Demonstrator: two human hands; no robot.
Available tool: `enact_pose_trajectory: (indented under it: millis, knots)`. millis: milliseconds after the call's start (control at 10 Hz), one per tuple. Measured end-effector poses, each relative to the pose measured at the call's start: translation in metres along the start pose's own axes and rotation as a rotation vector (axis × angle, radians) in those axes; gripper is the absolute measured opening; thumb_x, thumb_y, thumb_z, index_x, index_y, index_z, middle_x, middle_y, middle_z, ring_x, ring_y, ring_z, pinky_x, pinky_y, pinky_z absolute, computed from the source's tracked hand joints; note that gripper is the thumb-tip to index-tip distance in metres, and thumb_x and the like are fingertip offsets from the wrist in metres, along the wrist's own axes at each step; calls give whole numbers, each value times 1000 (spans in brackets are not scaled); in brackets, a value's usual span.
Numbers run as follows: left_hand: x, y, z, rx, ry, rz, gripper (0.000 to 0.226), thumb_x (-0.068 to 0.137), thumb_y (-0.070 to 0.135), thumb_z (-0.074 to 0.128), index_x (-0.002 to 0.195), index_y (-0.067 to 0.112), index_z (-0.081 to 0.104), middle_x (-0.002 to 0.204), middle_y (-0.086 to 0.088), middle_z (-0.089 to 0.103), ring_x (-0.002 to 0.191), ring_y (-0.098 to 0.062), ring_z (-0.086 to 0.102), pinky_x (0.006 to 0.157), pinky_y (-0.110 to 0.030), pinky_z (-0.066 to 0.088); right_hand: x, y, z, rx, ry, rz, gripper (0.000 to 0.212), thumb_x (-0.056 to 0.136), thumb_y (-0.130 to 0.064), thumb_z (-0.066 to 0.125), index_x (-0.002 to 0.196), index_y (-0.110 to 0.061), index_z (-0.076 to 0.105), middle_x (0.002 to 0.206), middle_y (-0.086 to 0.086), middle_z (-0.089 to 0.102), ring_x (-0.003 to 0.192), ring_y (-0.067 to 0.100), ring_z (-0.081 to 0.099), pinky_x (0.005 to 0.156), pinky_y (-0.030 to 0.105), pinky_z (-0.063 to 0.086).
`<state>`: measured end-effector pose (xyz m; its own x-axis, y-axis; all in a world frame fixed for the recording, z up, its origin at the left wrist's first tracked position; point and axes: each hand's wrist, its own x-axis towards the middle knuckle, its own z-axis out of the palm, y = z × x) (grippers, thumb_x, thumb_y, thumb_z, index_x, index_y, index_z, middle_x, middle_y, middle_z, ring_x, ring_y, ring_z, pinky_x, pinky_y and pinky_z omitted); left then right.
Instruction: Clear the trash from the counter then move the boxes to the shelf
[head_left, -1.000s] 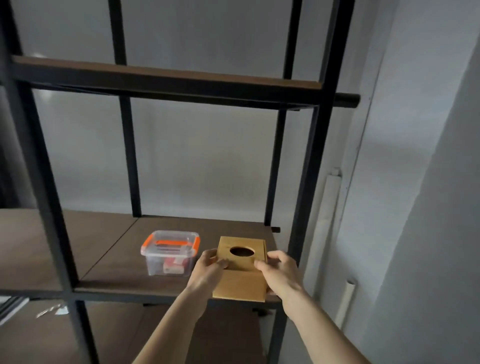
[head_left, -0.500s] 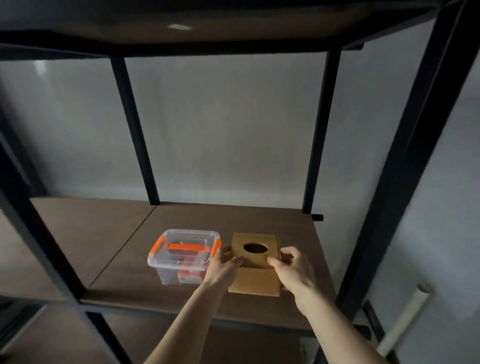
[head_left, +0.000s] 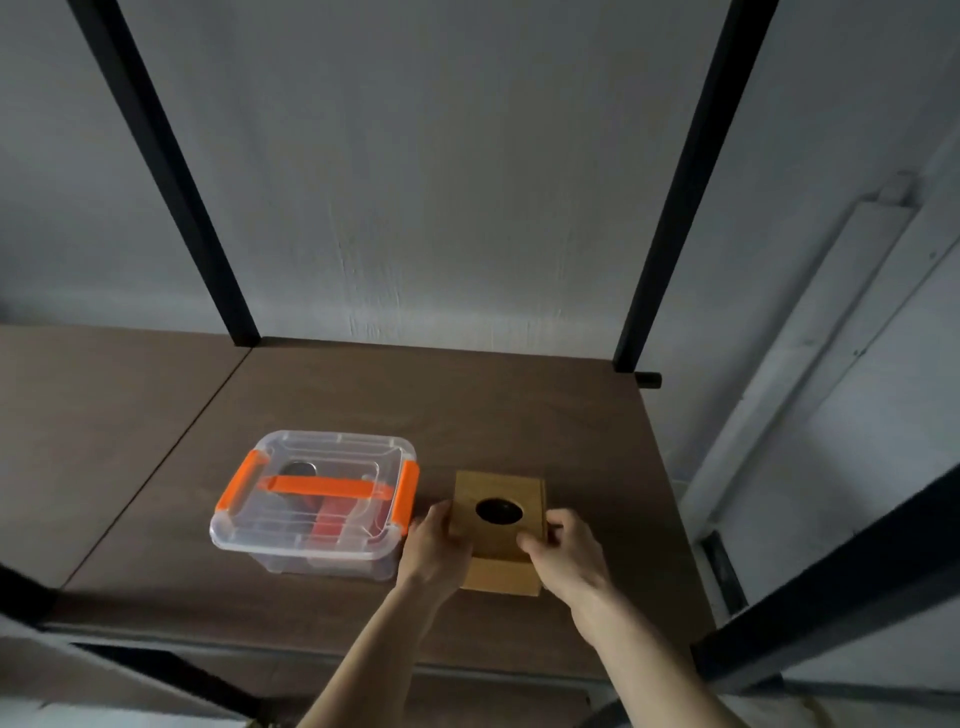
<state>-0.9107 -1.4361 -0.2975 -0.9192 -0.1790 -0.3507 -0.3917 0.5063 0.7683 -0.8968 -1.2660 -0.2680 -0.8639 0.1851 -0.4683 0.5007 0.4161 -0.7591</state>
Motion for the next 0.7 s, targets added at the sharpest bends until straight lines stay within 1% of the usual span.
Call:
enact_pose_trajectory:
  millis: [100,200,300,400,500,600,700]
  knots:
    - [11,-10,5,19,-54,14,45,89,21,50,133,25,54,118,1,66,110,-21,59,99,-40,48,10,0,9,-50,-17,14,52,93,-34,66,140,-23,48,135,2,55,111,20,55,80,29,43]
    - [20,-16,5,27,-80,23,38,87,16,50,122,29,56,112,4,64,111,-21,57,100,-44,47,17,1,19,-40,-36,22,58,93,-31,66,146,-22,43,140,3,53,107,17,53,78,27,42]
    - [23,-12,1,16,-119,26,36,87,16,52,119,33,54,119,6,61,118,-23,55,104,-43,45,21,-2,25,-28,-28,28,59,93,-33,66,146,-24,41,137,2,54,107,16,53,82,30,44]
    - [17,-4,-5,47,-167,33,54,94,18,54,146,19,38,145,-3,45,136,-28,43,112,-37,38,19,-6,28,-107,-17,0,52,93,-41,63,139,-24,46,124,-3,57,107,17,57,84,32,47]
    - [8,3,-12,128,-183,120,42,93,30,54,134,25,43,122,4,56,118,-21,53,95,-36,47,10,-10,26,-308,29,-92,61,92,-53,57,142,-22,43,129,-1,59,118,22,60,97,41,51]
    - [-3,12,-23,297,-165,296,51,91,40,54,138,30,38,131,3,53,121,-18,48,93,-37,47,-9,-17,14,-499,93,-175,76,95,-54,53,156,-19,23,150,3,45,135,27,48,105,43,44]
    - [-15,22,-37,375,-155,424,65,89,49,56,146,32,30,143,1,41,129,-21,45,99,-41,48,-29,-21,3,-658,140,-293,81,94,-56,52,158,-21,15,159,4,35,142,27,41,110,44,44]
